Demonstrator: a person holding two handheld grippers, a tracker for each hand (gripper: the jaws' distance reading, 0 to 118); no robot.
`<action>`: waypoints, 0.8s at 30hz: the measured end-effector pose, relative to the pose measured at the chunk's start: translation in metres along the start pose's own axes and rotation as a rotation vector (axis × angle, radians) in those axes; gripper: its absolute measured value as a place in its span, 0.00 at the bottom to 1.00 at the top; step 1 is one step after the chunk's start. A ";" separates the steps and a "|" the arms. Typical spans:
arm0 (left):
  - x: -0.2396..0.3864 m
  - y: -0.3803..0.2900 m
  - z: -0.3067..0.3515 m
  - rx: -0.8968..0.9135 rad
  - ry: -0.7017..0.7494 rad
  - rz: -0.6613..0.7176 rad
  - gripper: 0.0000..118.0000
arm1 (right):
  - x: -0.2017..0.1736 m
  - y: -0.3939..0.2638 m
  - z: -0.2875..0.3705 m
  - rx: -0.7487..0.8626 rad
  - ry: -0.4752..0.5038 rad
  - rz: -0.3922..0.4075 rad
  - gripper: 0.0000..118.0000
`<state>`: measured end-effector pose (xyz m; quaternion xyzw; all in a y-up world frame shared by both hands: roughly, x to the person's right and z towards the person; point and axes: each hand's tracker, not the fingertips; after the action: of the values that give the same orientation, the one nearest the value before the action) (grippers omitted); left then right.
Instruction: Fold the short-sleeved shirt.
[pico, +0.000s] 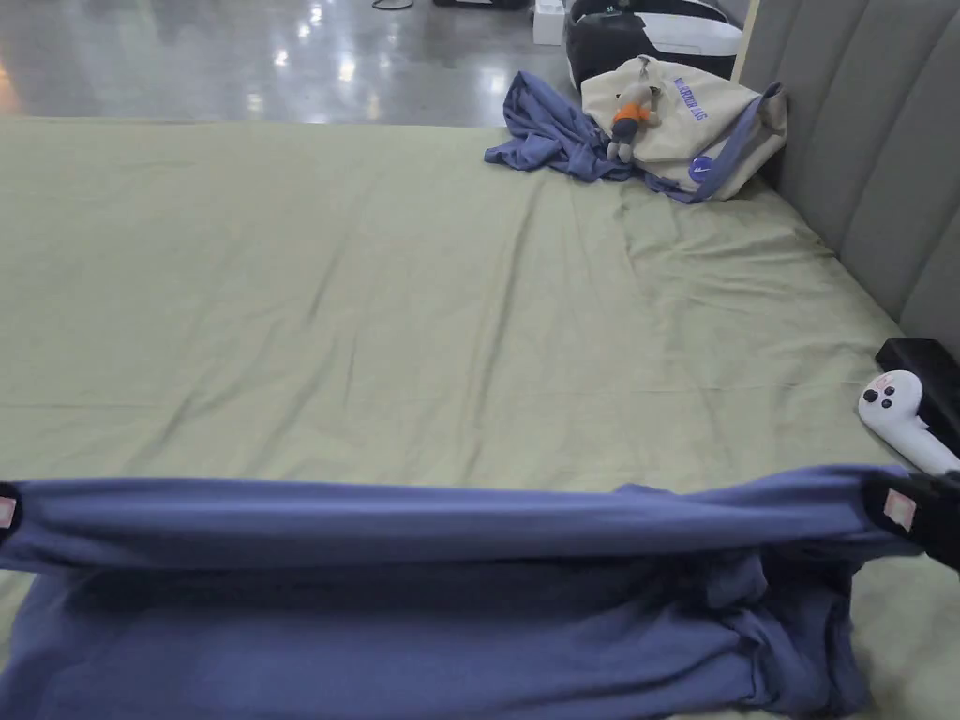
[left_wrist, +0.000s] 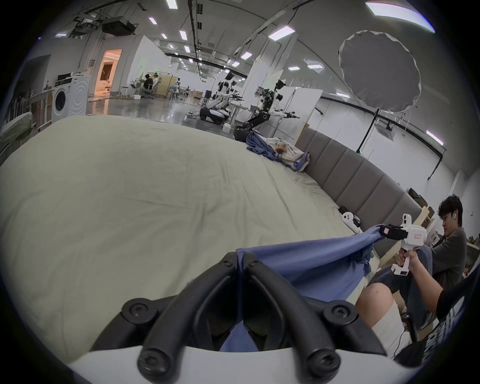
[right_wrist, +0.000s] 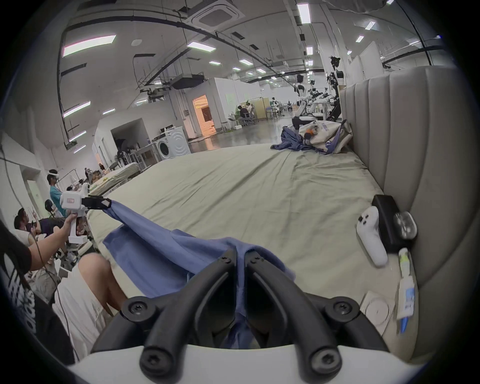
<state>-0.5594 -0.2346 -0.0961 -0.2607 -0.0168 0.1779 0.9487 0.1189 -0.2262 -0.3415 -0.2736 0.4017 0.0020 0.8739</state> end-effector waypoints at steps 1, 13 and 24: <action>0.001 -0.011 0.003 0.009 0.007 0.008 0.04 | -0.003 -0.011 0.003 -0.002 -0.006 0.004 0.05; 0.009 -0.087 0.006 0.008 0.080 0.023 0.04 | -0.017 -0.100 -0.009 -0.109 -0.058 0.017 0.05; 0.077 -0.042 0.057 0.306 0.406 -0.357 0.68 | -0.070 -0.022 0.026 0.157 -0.249 0.112 0.84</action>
<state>-0.4804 -0.2131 -0.0306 -0.1378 0.1543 -0.0469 0.9773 0.0946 -0.2174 -0.2676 -0.1791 0.3039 0.0530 0.9342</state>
